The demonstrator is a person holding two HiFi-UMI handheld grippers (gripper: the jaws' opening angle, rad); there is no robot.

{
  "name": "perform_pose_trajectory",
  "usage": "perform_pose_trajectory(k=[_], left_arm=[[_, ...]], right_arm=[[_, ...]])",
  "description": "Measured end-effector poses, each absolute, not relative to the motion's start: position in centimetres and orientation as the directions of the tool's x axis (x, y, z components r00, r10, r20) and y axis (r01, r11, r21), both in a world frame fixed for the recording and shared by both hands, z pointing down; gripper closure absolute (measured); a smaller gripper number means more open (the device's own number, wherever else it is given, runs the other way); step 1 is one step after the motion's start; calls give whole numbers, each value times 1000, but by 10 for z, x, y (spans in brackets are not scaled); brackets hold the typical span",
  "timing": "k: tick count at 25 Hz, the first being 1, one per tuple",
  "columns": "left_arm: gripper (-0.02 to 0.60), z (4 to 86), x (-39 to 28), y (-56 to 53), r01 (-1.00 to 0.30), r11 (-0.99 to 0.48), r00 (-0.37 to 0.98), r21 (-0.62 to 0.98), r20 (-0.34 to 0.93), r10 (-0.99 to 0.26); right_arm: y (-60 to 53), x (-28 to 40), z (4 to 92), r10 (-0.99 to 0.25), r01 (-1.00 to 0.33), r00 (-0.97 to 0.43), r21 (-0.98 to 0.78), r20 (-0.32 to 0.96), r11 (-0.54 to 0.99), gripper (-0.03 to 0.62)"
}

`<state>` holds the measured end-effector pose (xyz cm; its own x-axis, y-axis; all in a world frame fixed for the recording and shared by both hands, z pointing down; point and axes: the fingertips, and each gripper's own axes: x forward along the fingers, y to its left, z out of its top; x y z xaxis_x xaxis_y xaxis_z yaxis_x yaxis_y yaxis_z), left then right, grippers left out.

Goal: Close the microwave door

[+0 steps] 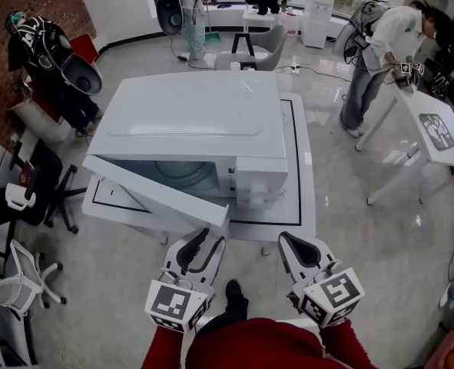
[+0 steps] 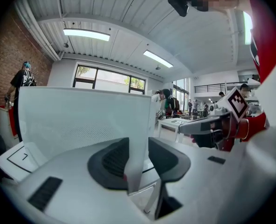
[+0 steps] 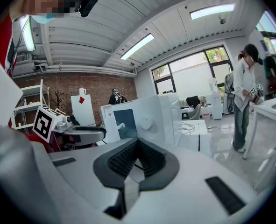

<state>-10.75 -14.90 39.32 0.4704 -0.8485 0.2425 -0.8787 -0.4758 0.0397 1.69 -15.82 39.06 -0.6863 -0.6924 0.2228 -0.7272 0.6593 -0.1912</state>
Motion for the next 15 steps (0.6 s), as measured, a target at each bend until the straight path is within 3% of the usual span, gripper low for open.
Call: perform_pose_trajectory(k=[15], left_arm=[[472,392,-106,-172,-884,-464,465,54,213,-859]], right_arm=[[-165,17,395,-712,-756,-654,-197,256,624,582]])
